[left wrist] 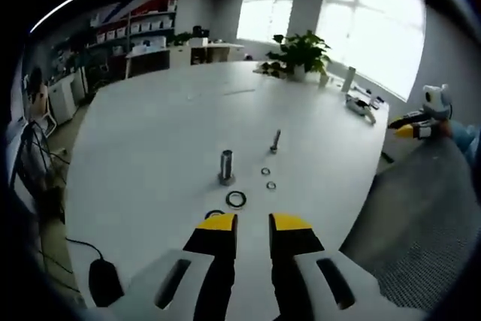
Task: Place the washer onto the threaded stud by aligning its center hole with the stud, sliding it down to the base, and recovering from edge contact or off-axis alignment until the washer reaches the visible bottom stop.
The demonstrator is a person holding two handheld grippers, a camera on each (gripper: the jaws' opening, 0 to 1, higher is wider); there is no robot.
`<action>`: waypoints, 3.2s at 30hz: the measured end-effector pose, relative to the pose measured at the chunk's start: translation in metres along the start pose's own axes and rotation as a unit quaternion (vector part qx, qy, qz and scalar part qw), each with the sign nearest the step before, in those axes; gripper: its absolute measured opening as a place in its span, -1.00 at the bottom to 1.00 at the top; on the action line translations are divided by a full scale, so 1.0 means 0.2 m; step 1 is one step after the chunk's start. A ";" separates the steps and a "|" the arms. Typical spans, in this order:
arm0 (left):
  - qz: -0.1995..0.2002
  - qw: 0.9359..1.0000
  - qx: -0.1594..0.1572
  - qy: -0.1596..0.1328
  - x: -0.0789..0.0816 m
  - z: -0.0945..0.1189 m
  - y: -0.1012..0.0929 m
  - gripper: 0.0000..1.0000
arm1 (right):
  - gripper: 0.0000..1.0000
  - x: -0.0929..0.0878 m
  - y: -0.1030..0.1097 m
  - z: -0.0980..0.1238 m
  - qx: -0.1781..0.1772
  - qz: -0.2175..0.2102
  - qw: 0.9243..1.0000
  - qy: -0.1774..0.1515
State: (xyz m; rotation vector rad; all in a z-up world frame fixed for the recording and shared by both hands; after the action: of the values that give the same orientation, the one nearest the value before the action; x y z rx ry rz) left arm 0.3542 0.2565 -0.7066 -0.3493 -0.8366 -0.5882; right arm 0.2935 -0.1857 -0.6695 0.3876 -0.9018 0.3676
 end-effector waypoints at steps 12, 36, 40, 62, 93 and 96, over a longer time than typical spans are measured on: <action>-0.002 0.998 0.001 0.055 -0.03 -0.17 0.17 -0.71 | -0.53 0.01 0.00 0.00 -0.001 -0.007 1.000 -0.006; -0.025 0.993 -0.009 0.115 -0.12 -0.44 0.30 -0.74 | -0.54 0.00 -0.02 0.00 -0.002 -0.013 1.000 -0.004; -0.032 0.992 -0.013 0.120 -0.13 -0.45 0.30 -0.74 | -0.54 -0.01 -0.03 0.01 -0.002 -0.016 1.000 -0.007; -0.107 0.987 -0.007 0.116 -0.13 -0.48 0.24 -0.95 | -0.54 0.00 -0.01 -0.01 0.000 -0.018 1.000 -0.006; -0.084 0.994 0.010 0.066 0.10 -0.37 0.22 -0.97 | -0.54 0.00 -0.02 0.00 -0.002 -0.021 1.000 -0.010; -0.089 0.994 0.007 0.055 0.15 -0.38 0.21 -0.97 | -0.54 0.01 -0.02 0.00 -0.003 -0.022 1.000 -0.012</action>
State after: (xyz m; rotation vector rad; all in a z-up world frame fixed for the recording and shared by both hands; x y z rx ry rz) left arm 0.4397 0.2409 -0.7332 -0.2280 -0.7712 -0.7609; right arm 0.2963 -0.1895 -0.6694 0.4067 -0.9156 0.3218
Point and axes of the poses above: the point that each gripper's makers call its tool centre point, and the gripper's own axes: z roughly backward along the fingers, y roughly to its left, x roughly out of its top, the point moved 10 cm from there along z, roughly backward along the fingers, and after that the axes turned 8 degrees about -z, right-handed, at the moved point
